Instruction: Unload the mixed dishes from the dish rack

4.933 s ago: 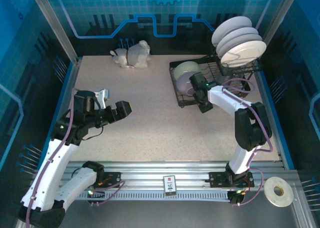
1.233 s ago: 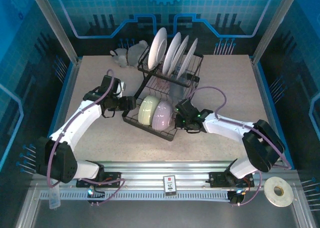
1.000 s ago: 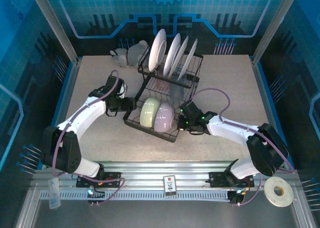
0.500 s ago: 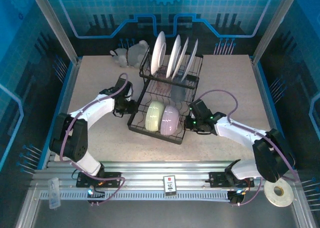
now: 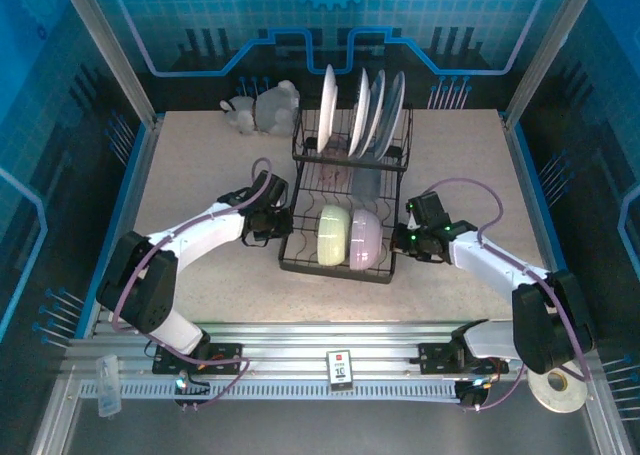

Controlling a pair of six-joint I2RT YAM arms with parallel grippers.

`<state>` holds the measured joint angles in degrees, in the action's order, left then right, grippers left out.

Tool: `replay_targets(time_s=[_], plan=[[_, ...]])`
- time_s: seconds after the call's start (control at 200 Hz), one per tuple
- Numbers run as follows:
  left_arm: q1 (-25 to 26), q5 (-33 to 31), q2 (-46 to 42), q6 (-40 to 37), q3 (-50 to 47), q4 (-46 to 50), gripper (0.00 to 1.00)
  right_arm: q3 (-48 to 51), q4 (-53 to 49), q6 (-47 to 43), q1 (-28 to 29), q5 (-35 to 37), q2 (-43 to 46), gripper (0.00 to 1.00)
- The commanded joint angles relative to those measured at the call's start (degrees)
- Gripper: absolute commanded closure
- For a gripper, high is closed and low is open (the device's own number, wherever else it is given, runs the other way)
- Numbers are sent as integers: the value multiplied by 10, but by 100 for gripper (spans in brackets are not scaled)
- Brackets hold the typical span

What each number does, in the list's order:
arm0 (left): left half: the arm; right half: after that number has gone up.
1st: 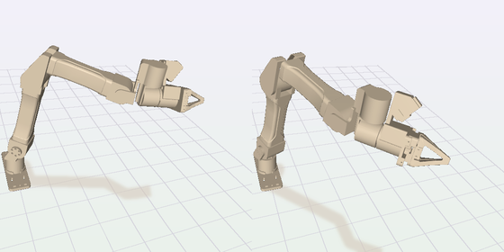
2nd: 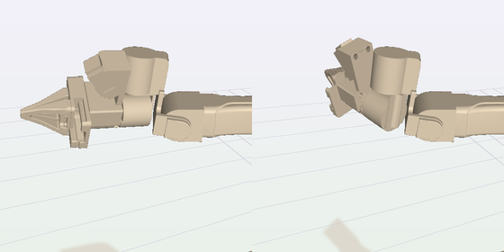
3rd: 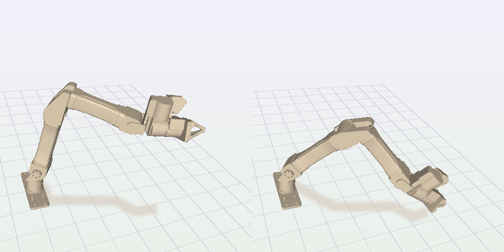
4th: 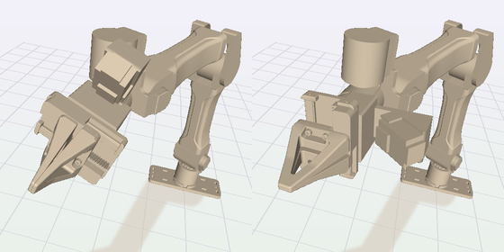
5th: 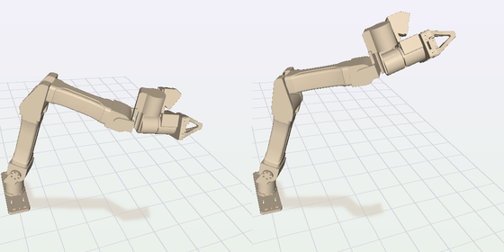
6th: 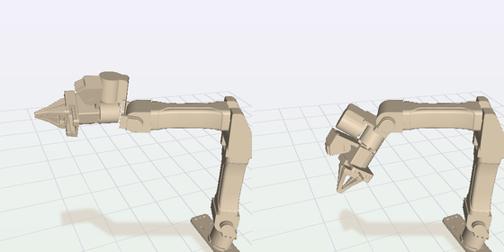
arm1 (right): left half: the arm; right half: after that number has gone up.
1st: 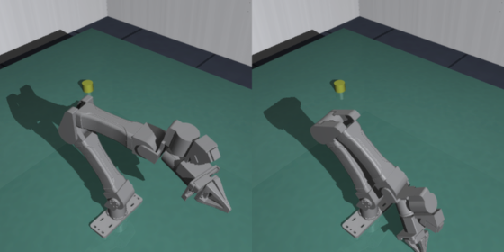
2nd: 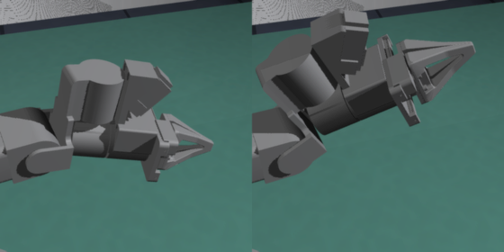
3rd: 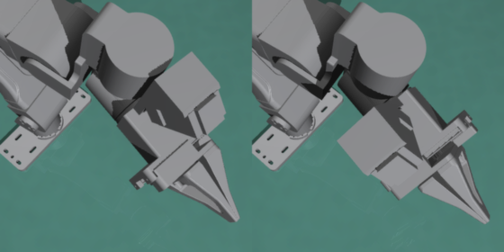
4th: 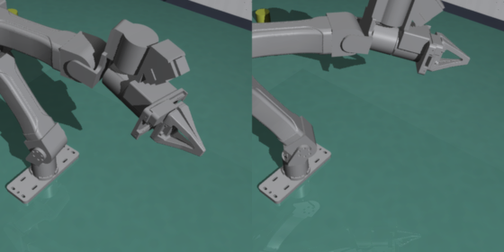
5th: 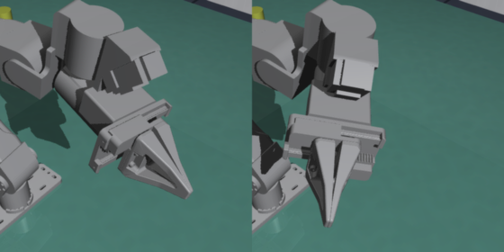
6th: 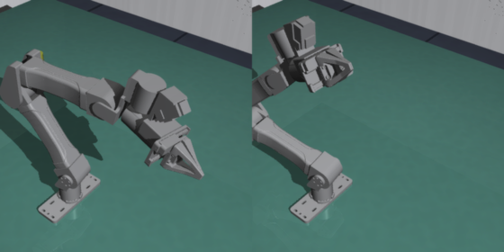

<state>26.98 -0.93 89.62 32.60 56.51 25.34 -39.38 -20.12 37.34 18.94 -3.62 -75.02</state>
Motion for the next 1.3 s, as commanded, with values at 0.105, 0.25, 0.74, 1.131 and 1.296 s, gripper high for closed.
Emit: replay_targets(time_s=[0.105, 0.25, 0.74, 1.131, 1.296], plan=[[62, -5, 52, 108, 8, 21, 100, -16, -56, -48, -75, 36, -26, 89], [83, 12, 65, 148, 3, 3, 100, -12, -56, -53, -126, 22, -12, 80], [90, 5, 39, 163, -6, 11, 97, -33, -80, -83, -153, 5, 9, 49], [72, -60, -15, 210, -54, 67, 100, -41, -50, -90, -142, -36, -17, 40], [48, -77, -70, 234, -110, 83, 100, -64, -60, -85, -104, -40, -22, 29]])
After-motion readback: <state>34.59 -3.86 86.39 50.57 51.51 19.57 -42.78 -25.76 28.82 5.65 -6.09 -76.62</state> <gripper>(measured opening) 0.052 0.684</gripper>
